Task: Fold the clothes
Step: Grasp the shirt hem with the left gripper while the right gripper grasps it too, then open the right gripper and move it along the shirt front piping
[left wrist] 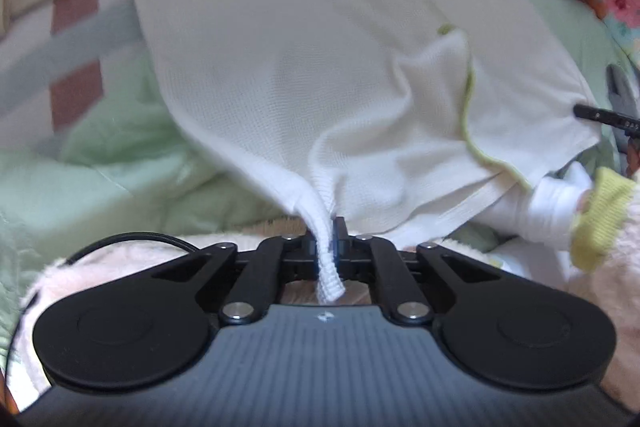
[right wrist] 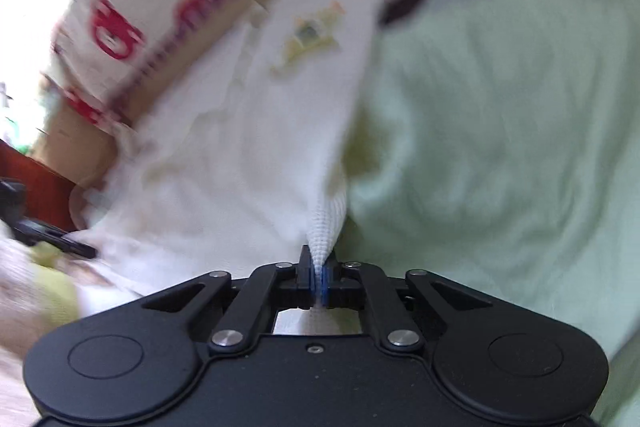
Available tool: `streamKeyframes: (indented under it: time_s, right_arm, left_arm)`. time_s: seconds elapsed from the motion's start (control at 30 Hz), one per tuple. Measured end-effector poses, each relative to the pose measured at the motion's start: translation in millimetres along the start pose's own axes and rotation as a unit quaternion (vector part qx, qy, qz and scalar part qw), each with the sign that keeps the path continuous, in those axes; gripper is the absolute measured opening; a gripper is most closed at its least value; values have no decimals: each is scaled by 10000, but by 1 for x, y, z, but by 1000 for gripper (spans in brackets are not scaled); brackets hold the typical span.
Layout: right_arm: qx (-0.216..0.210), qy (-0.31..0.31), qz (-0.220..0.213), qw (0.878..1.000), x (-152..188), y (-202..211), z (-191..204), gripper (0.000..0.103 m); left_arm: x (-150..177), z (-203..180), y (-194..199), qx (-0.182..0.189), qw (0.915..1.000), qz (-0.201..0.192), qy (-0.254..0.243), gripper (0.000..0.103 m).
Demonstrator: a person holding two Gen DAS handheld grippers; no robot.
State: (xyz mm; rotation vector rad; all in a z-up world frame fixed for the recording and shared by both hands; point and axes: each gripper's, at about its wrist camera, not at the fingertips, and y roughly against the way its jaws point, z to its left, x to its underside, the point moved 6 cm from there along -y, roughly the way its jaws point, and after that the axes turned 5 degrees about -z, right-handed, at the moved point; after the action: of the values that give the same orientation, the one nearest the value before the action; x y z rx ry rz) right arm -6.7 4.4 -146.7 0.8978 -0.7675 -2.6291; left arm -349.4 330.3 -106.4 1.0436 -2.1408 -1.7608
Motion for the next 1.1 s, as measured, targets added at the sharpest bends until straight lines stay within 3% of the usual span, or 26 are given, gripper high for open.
streamKeyframes:
  time_s: [0.07, 0.17, 0.27, 0.37, 0.53, 0.57, 0.67, 0.77, 0.9, 0.97, 1.03, 1.1]
  right_arm:
    - [-413, -240, -365, 9982, -28, 33, 11, 5]
    - [-255, 114, -299, 9992, -46, 60, 27, 5]
    - [481, 321, 439, 9974, -30, 39, 16, 4]
    - [1527, 639, 1149, 9795, -7, 8, -6, 4]
    - [2175, 1354, 1167, 9596, -14, -27, 22, 18]
    - [2148, 1440, 1128, 9594, -18, -33, 32, 24]
    - [1149, 1263, 992, 9803, -36, -54, 70, 29]
    - [412, 975, 1380, 9848, -27, -86, 89, 29]
    - [-332, 621, 1986, 9776, -9, -130, 111, 30]
    - [-704, 440, 2281, 9701, -1, -151, 122, 41]
    - [-1073, 259, 2570, 9601, 7, -172, 133, 46]
    - [-1094, 208, 2712, 9561, 15, -187, 136, 49]
  left_arm:
    - [-4, 8, 35, 102, 9987, -385, 312, 4]
    - [4, 22, 70, 172, 9953, -659, 693, 4]
    - [26, 30, 55, 255, 9942, -341, 985, 4]
    - [36, 25, 34, 292, 9941, -297, 999, 4]
    - [34, 17, 36, 201, 9958, -374, 812, 4]
    - [34, 16, 37, 204, 9959, -366, 803, 4]
    - [33, 14, 38, 208, 9959, -345, 806, 5]
    - [33, 18, 35, 210, 9957, -326, 840, 5]
    - [35, 18, 37, 197, 9955, -342, 859, 5]
    - [37, 18, 37, 199, 9953, -343, 884, 5]
    - [37, 17, 37, 192, 9953, -338, 887, 5]
    - [36, 17, 36, 182, 9954, -330, 886, 5]
